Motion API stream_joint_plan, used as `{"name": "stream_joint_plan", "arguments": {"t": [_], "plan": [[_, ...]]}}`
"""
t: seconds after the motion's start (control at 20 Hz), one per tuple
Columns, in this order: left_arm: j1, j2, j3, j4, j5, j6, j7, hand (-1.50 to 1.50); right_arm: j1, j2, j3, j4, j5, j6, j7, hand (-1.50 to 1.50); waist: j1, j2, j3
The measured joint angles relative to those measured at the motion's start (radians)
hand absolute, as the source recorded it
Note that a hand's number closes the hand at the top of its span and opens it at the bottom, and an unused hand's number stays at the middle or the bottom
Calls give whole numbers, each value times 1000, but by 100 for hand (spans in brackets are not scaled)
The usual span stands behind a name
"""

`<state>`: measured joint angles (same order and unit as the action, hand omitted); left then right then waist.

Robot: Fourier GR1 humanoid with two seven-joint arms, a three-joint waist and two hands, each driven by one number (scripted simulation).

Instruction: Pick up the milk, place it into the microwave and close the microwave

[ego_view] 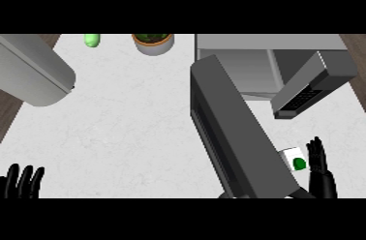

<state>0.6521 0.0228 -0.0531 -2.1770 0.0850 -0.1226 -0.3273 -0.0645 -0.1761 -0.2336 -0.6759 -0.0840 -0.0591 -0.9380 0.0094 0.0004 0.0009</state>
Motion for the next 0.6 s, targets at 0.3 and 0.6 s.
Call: {"name": "stream_joint_plan", "arguments": {"t": [0.3, 0.6], "plan": [[-6, -11, -9, 3, -15, 4, 2, -150, -71, -10, -35, 145, -9, 20, -84, -150, 0, -4, -9], [-19, -1, 11, 11, 8, -2, 6, -150, -103, -10, -62, 201, -38, 66, -117, 150, -2, -4, -16]]}}
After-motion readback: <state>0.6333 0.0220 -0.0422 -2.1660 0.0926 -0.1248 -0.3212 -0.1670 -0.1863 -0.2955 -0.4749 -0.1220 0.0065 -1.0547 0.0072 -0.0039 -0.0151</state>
